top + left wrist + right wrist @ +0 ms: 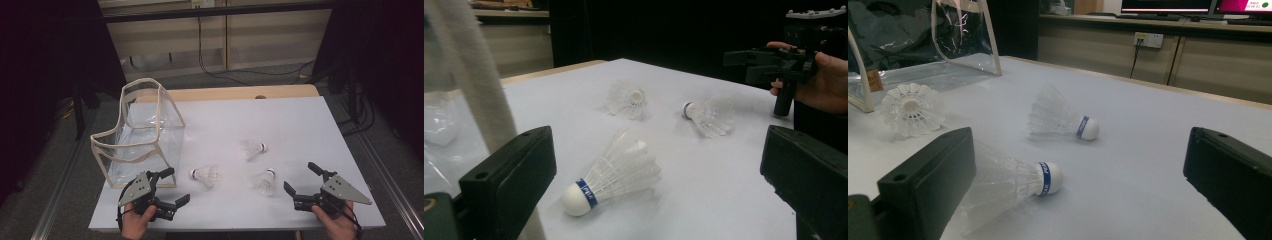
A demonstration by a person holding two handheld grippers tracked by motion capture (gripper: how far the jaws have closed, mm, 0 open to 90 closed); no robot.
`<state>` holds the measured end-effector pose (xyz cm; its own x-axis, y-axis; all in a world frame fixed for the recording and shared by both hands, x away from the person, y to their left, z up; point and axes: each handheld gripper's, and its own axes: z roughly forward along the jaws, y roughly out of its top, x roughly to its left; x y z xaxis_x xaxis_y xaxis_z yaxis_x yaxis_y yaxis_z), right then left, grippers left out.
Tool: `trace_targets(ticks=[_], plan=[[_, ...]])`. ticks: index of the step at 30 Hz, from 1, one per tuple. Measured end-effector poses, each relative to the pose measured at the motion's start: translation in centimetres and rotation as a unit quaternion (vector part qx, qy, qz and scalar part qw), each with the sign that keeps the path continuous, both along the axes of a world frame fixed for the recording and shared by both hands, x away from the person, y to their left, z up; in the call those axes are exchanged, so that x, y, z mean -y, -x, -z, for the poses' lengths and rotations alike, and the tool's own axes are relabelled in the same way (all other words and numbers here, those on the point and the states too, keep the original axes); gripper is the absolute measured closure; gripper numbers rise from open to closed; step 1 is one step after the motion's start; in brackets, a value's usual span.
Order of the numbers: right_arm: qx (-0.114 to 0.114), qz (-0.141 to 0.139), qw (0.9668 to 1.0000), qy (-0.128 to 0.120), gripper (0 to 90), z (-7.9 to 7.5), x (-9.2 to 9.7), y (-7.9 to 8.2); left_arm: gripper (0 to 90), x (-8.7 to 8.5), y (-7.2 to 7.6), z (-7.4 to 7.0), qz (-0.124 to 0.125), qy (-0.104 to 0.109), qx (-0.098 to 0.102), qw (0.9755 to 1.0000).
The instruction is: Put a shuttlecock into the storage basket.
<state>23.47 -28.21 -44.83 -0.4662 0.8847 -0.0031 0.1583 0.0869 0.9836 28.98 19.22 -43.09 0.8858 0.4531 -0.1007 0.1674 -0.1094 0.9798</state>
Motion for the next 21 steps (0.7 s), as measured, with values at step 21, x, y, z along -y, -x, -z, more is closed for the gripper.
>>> trace_targets(ticks=[21], plan=[[0.000, -0.007, 1.0000, 0.001, 0.4, -0.1, -0.3, -0.1, 1.7, 2.2, 0.1, 0.1, 0.026, -0.005, -0.012, 0.9996]])
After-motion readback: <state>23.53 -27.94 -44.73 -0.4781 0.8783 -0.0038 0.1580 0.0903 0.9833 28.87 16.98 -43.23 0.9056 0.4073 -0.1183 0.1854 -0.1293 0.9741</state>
